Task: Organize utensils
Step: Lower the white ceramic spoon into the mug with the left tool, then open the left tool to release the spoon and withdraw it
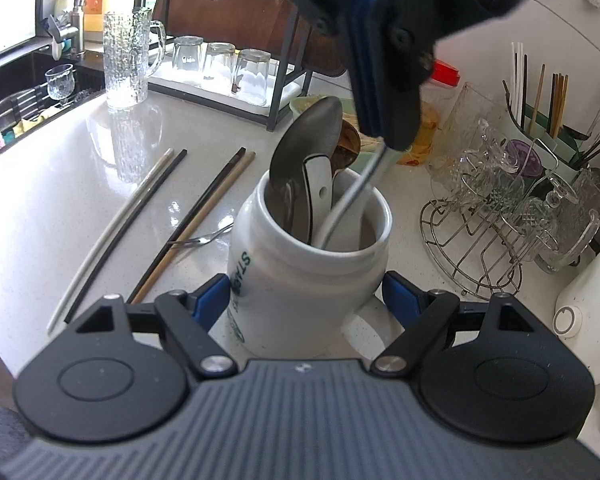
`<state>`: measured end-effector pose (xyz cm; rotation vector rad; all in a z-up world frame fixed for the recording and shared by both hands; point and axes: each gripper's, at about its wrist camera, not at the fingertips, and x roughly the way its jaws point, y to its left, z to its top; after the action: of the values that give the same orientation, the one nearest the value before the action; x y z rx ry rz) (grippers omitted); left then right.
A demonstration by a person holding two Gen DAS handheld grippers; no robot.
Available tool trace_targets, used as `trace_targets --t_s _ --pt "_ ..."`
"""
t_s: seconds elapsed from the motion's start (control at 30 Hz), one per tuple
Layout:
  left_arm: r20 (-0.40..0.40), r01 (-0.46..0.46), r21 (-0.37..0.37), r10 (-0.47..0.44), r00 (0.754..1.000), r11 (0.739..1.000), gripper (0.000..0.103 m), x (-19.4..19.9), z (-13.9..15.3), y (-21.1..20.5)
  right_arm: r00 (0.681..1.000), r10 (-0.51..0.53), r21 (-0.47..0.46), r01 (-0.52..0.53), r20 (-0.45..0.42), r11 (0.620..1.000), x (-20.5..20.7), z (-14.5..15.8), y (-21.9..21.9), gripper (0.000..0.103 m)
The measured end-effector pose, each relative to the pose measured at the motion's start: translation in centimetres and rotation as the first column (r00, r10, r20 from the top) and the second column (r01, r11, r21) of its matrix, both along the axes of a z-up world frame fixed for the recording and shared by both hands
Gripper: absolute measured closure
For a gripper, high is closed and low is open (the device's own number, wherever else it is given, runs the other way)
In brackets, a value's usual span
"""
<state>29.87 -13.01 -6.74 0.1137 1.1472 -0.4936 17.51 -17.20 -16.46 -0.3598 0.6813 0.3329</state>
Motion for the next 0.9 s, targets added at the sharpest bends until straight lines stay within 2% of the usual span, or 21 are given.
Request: trace_targets --t_s 0.2,0.47,0.8,0.9 --pt "-0.032 0.064 0.069 -0.061 0.998 0.996 0.099 0.2 0.0 -2.0 1.0 -0.001 0.001 0.001 -0.004 1.0 0.1 0.1 0.0 0.018" --pt "-0.091 0.067 0.105 -0.058 0.994 0.992 0.098 0.9 -1.9 -3.2 1.0 -0.002 0.004 0.002 -0.002 1.0 0.0 0.0 0.1 0.018" --pt "-0.127 -0.011 0.04 0.017 0.992 0.999 0.098 1.7 -2.7 -1.6 1.0 0.002 0.005 -0.002 0.003 1.0 -0.1 0.0 0.0 0.018" --pt "-0.119 -0.035 0.006 0.036 0.992 0.999 0.093 1.6 -2.4 -1.1 1.0 -0.001 0.008 0.001 0.006 1.0 -0.1 0.0 0.0 0.019"
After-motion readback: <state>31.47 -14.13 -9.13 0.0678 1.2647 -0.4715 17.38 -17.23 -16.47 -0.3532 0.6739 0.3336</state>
